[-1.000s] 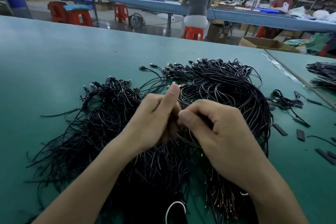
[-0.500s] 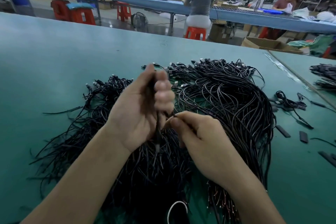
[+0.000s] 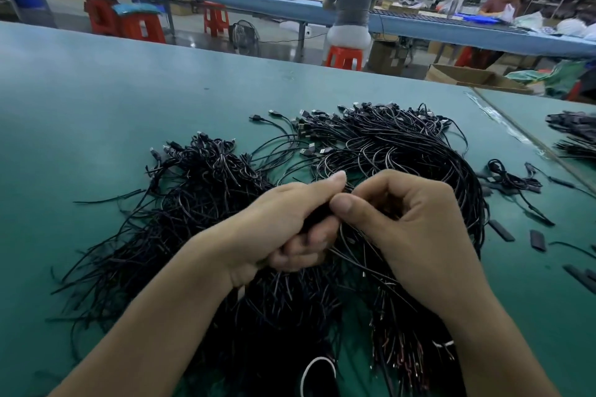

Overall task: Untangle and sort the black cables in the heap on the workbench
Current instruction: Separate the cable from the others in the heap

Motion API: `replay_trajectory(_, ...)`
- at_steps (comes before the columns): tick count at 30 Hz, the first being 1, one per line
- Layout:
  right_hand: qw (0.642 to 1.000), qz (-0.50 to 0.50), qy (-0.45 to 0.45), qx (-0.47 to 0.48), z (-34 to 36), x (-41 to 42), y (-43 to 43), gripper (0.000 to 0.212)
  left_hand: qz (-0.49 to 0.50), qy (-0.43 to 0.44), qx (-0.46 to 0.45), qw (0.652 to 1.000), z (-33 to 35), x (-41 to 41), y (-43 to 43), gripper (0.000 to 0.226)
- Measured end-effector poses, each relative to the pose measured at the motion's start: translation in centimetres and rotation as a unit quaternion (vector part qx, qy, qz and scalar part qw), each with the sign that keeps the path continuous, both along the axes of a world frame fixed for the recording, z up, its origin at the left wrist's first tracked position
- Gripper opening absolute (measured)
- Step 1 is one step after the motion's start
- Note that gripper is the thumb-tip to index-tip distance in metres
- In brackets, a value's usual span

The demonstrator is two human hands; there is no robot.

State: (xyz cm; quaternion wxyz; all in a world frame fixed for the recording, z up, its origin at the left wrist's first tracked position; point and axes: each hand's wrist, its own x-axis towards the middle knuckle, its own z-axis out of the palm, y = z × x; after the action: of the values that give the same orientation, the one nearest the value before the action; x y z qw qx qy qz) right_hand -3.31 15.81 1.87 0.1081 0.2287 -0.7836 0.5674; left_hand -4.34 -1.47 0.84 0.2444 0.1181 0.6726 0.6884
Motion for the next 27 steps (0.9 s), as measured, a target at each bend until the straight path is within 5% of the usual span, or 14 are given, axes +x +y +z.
replay_trajectory(4, 0.997, 0.021, -0.029, -0.071, -0.8, -0.2, -0.9, 0.029, -0.137, -0.148, 0.223, 0.954, 0.6, 0.0, -1.0, 0.054)
replay_trajectory(8, 0.998, -0.03, -0.052, -0.022, -1.2, -0.5, -0.8, 0.034, -0.2, -0.19, 0.467, 0.84, 1.1, -0.1, -1.5, 0.048)
replay_trajectory(11, 0.994, -0.04, -0.068, 0.074, -1.4, -0.4, -0.7, 0.026, -0.101, -0.178, 0.561, 0.802, 1.7, -0.4, -1.5, 0.048)
replay_trajectory(13, 0.985, -0.006, -0.085, 0.148, -1.5, -0.1, -1.1, 0.02, 0.068, -0.13, 0.574, 0.806, 1.6, -0.7, -1.2, 0.047)
replay_trajectory(16, 0.97, 0.069, -0.105, 0.21, -1.7, 0.4, -1.7, 0.017, 0.243, 0.01, 0.461, 0.853, 0.7, -1.3, -0.4, 0.048)
replay_trajectory(19, 0.967, 0.092, -0.098, 0.217, -1.4, 0.6, -1.6, 0.016, 0.274, 0.159, 0.222, 0.922, -0.7, -1.4, 0.1, 0.039)
replay_trajectory(21, 0.967, 0.08, -0.069, 0.23, -1.0, 0.5, -1.0, 0.015, 0.268, 0.218, 0.047, 0.937, -1.1, -1.1, 0.4, 0.036)
replay_trajectory(27, 0.991, -0.034, 0.013, 0.128, -0.1, -0.2, 1.2, 0.011, 0.11, 0.132, -0.168, 0.971, -1.0, -0.2, 1.3, 0.059)
